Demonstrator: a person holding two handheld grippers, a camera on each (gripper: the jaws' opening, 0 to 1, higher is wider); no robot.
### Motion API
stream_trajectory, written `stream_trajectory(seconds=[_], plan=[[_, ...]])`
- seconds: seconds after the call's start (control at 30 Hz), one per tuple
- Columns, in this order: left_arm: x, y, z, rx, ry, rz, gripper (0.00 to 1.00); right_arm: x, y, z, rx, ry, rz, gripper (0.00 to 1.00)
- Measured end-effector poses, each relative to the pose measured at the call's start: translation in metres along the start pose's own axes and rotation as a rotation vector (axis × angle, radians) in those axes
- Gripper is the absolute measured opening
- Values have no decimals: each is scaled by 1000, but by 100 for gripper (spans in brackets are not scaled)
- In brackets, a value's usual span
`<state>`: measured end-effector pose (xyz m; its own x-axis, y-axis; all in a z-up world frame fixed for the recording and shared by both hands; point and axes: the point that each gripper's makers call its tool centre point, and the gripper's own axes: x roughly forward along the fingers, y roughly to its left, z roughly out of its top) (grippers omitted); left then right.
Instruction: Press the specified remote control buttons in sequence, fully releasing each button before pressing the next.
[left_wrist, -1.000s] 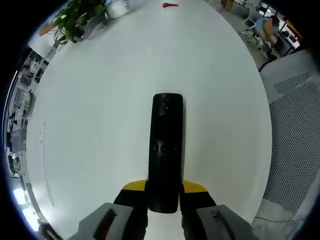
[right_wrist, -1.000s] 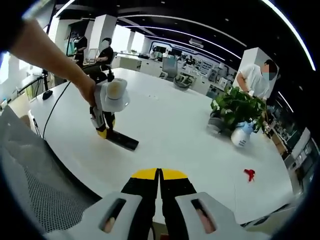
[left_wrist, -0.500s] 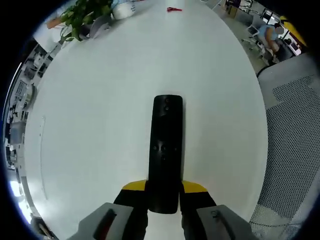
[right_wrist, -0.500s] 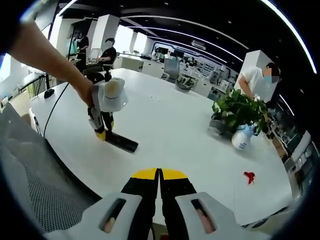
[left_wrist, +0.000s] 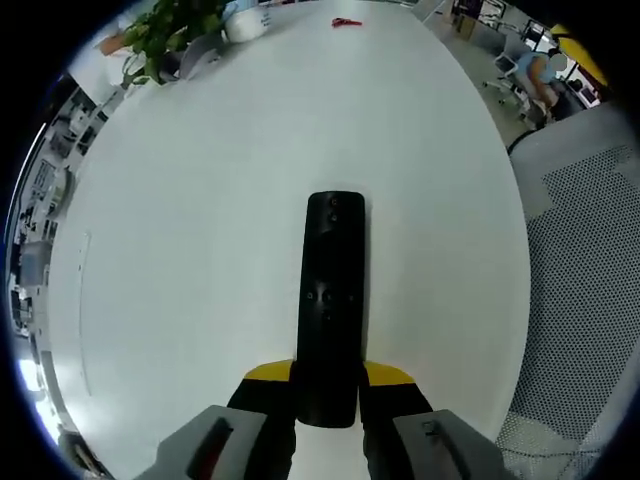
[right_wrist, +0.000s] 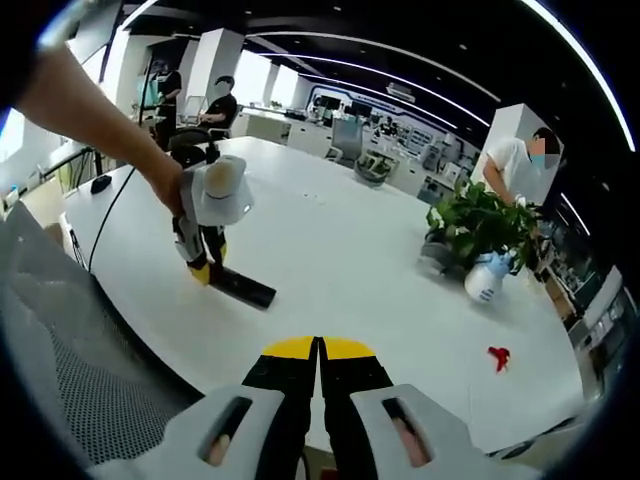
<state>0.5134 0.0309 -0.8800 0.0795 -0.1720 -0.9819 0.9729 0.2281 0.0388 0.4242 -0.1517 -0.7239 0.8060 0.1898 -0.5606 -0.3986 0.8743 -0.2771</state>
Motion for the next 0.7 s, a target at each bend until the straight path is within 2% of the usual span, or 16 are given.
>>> stream_trajectory(seconds=[0.7], plan=[[-2, -24, -5, 9, -7, 3, 23, 0, 5, 0, -24, 3, 13, 0]])
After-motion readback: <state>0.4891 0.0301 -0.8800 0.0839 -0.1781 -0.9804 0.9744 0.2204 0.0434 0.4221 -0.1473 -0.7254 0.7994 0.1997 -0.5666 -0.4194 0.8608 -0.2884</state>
